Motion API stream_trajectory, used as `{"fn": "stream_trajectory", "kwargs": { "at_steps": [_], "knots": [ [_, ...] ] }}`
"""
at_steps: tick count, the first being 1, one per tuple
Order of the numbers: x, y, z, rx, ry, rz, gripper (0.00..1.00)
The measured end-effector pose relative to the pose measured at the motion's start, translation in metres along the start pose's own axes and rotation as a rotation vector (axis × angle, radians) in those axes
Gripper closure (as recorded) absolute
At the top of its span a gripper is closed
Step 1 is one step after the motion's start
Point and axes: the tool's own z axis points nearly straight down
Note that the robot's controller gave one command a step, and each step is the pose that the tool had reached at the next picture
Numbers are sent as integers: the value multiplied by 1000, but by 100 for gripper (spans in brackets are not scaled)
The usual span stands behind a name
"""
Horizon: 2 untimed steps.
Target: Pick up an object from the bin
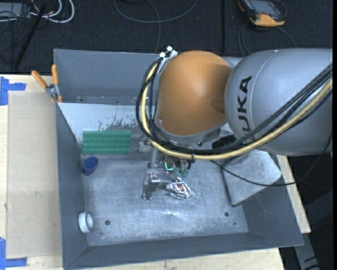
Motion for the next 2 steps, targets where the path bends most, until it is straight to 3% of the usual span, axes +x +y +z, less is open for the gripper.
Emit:
{"fn": "stream_trajectory", "kwargs": {
  "at_steps": [1, 2],
  "knots": [
    [-29, -60, 55, 0, -3, -121, 0],
    [-19, -94, 98, 1, -3, -327, 0]
  ]
}}
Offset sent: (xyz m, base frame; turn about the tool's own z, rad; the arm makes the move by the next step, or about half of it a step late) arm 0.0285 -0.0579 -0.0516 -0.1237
